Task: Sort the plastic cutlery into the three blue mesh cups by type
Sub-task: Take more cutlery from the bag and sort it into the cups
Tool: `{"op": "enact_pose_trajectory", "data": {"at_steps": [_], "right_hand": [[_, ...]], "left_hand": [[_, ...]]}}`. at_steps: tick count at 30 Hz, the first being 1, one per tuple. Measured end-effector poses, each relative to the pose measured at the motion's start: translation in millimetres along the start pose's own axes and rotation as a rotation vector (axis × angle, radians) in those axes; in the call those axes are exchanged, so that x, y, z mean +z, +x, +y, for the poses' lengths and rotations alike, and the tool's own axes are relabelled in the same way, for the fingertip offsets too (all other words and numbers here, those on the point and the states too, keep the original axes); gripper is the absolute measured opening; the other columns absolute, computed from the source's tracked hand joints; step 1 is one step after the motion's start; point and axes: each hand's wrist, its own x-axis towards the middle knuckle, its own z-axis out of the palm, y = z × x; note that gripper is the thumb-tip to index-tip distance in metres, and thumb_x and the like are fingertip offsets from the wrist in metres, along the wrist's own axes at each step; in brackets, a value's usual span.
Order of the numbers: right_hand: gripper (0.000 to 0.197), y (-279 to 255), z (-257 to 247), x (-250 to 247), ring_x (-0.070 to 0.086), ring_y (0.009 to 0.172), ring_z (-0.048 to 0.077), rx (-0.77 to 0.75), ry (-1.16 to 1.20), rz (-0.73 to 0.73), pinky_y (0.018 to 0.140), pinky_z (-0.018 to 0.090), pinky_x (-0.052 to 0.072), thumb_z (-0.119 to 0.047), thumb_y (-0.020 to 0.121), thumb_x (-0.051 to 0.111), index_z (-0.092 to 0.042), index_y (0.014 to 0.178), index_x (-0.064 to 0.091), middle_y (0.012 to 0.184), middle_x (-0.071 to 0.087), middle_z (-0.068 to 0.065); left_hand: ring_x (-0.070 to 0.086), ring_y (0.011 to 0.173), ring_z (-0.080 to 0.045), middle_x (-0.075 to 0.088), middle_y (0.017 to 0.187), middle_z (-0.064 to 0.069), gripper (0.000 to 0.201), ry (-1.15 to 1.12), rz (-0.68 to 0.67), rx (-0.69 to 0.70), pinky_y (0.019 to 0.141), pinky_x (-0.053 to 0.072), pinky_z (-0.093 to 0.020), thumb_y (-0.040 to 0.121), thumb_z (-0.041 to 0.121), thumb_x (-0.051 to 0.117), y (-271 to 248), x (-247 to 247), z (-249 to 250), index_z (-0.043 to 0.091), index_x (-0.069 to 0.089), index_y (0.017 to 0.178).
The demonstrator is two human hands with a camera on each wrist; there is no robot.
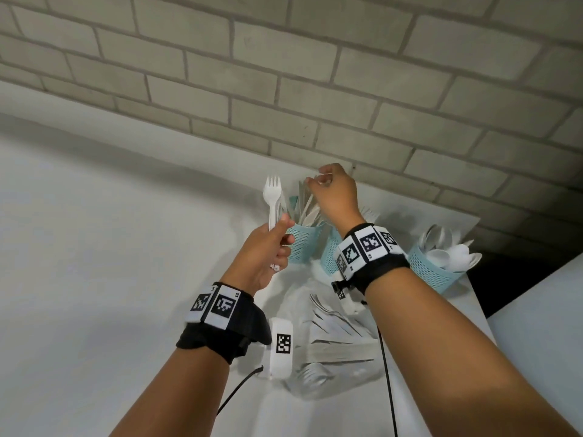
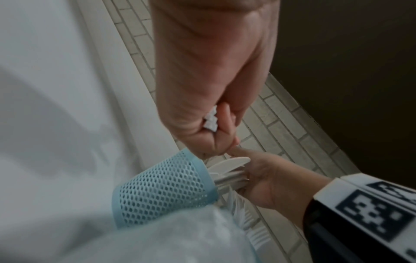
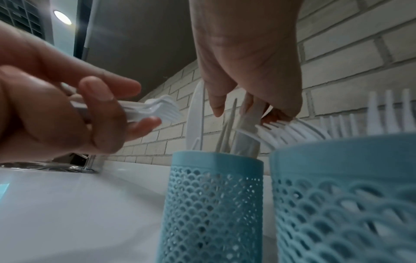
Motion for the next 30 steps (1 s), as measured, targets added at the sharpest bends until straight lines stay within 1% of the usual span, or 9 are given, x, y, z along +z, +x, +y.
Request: {"op": "enact_pose_trajectory", "data": {"at_steps": [2, 5, 8, 11, 14, 19, 23, 27, 30], "right_hand": [[0.035, 0, 1, -1, 0.047, 0.117, 0.024, -0.005, -0.011, 0.008, 0.094, 0.038, 0.046, -0.027, 0.087, 0.060, -0.017, 0.120, 0.052, 0.110, 0.059, 0.003], [0.039, -4, 0, -5, 0.036, 0.123, 0.023, -0.074, -0.052, 0.081, 0.099, 0.036, 0.040, -0.027, 0.089, 0.057, -0.016, 0.126, 0.051, 0.122, 0.056, 0.009], [0.033, -19, -14, -13, 0.046, 0.109, 0.017, -0.188, 0.095, 0.158, 0.083, 0.024, 0.039, -0.026, 0.089, 0.059, -0.014, 0.119, 0.054, 0.116, 0.057, 0.004], [0.038, -39, -27, -22, 0.050, 0.095, 0.012, -0.221, 0.087, 0.111, 0.077, 0.022, 0.043, -0.034, 0.086, 0.064, -0.016, 0.118, 0.054, 0.114, 0.052, 0.003], [0.059, -58, -32, -30, 0.051, 0.108, 0.019, -0.122, -0.073, -0.051, 0.086, 0.030, 0.044, -0.046, 0.084, 0.063, -0.018, 0.130, 0.042, 0.125, 0.049, 0.008], [0.048, -76, -17, -43, 0.058, 0.081, 0.022, -0.012, -0.083, -0.141, 0.068, 0.029, 0.049, -0.021, 0.092, 0.055, -0.012, 0.134, 0.035, 0.098, 0.059, 0.008], [0.036, -82, 2, -56, 0.056, 0.068, 0.013, 0.106, 0.186, -0.145, 0.057, 0.017, 0.047, -0.014, 0.092, 0.055, -0.018, 0.126, 0.042, 0.090, 0.053, 0.001], [0.031, -89, 18, -71, 0.053, 0.068, 0.008, 0.178, 0.376, -0.191, 0.062, 0.021, 0.046, -0.013, 0.092, 0.058, -0.018, 0.119, 0.046, 0.087, 0.057, -0.003], [0.025, -94, 26, -78, 0.056, 0.075, 0.012, 0.207, 0.412, -0.199, 0.064, 0.021, 0.044, -0.015, 0.091, 0.060, -0.020, 0.114, 0.051, 0.095, 0.064, 0.004]], "left_hand": [[0.028, 0.043, -0.004, 0.045, 0.070, 0.000, 0.032, -0.021, -0.020, -0.007, 0.036, 0.023, -0.012, 0.097, 0.043, 0.039, 1, 1, -2, 0.017, 0.052, 0.110], [0.029, 0.042, -0.003, 0.045, 0.070, 0.000, 0.032, -0.044, -0.072, 0.029, 0.036, 0.023, -0.012, 0.101, 0.038, 0.031, 0, 1, -7, 0.019, 0.051, 0.117], [0.031, 0.049, -0.004, 0.045, 0.071, 0.002, 0.024, -0.015, -0.115, 0.103, 0.040, 0.026, -0.012, 0.101, 0.030, 0.037, -3, 3, -10, 0.020, 0.057, 0.111], [0.033, 0.053, -0.005, 0.044, 0.069, 0.004, 0.018, 0.046, -0.138, 0.146, 0.043, 0.026, -0.014, 0.099, 0.024, 0.043, -6, 9, -9, 0.021, 0.061, 0.102], [0.037, 0.057, -0.007, 0.048, 0.072, 0.004, 0.014, 0.245, -0.120, 0.227, 0.048, 0.029, -0.015, 0.099, 0.025, 0.045, -10, 20, -10, 0.020, 0.058, 0.101], [0.050, 0.071, -0.007, 0.055, 0.091, 0.003, 0.027, 0.622, -0.072, 0.428, 0.063, 0.042, -0.018, 0.097, 0.017, 0.043, -17, 38, -20, 0.018, 0.049, 0.124], [0.046, 0.060, -0.004, 0.052, 0.077, 0.005, 0.020, 0.626, -0.145, 0.356, 0.046, 0.036, -0.007, 0.095, 0.029, 0.050, -26, 45, -23, 0.016, 0.051, 0.111], [0.047, 0.058, -0.009, 0.053, 0.073, 0.002, 0.023, 0.588, -0.225, 0.257, 0.053, 0.038, -0.020, 0.097, 0.030, 0.047, -29, 50, -25, 0.011, 0.056, 0.107], [0.055, 0.058, -0.009, 0.060, 0.077, 0.000, 0.023, 0.579, -0.247, 0.215, 0.055, 0.045, -0.018, 0.099, 0.024, 0.043, -30, 51, -27, 0.009, 0.057, 0.107]]}}
